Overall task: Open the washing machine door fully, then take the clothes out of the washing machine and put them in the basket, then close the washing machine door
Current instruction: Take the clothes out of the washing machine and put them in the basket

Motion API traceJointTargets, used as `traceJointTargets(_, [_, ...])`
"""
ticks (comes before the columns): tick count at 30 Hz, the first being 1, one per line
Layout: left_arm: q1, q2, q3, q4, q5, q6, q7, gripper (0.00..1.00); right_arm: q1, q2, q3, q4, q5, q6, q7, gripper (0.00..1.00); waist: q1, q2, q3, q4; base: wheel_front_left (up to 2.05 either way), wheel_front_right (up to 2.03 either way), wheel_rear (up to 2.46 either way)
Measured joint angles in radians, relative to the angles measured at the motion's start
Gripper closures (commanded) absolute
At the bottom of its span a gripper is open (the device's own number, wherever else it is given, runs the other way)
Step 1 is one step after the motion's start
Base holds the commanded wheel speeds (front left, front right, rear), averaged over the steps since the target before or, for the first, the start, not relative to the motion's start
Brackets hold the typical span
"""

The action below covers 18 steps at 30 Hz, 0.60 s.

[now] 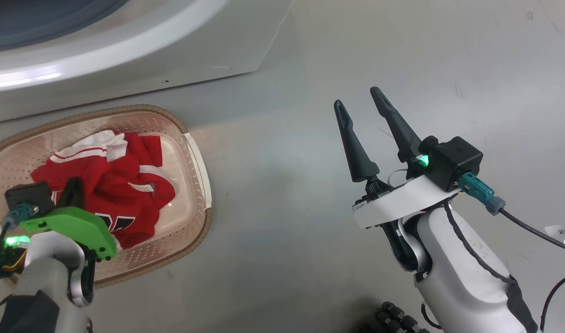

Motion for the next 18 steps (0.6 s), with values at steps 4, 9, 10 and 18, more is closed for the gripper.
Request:
traceJointTargets(4, [-0.062, -0.001, 0.001, 0.071, -0.005, -0.007, 0.014, 1.00, -0.015, 0.000, -0.005, 0.000, 0.000, -0.008, 0.000, 0.00, 0.0000, 0.0000, 0.034, -0.009, 0.00, 0.00, 0.00])
traceJointTargets(9, [-0.086, 0.000, 0.029, 0.143, -0.029, -0.007, 0.019, 1.00, -0.036, 0.000, 0.012, 0.002, 0.004, -0.008, 0.000, 0.00, 0.0000, 0.0000, 0.044, -0.009, 0.00, 0.00, 0.00])
traceJointTargets(10, [-0.092, 0.000, 0.031, 0.153, -0.033, -0.008, 0.019, 1.00, -0.039, 0.000, 0.014, 0.002, 0.004, -0.008, 0.000, 0.00, 0.0000, 0.0000, 0.044, -0.009, 0.00, 0.00, 0.00])
traceJointTargets(18, [-0.132, -0.005, 0.027, 0.229, -0.041, -0.048, 0.016, 0.56, -0.049, 0.000, 0.015, 0.017, 0.013, -0.008, 0.000, 0.00, 0.0000, 0.0000, 0.028, -0.009, 0.00, 0.00, 0.00])
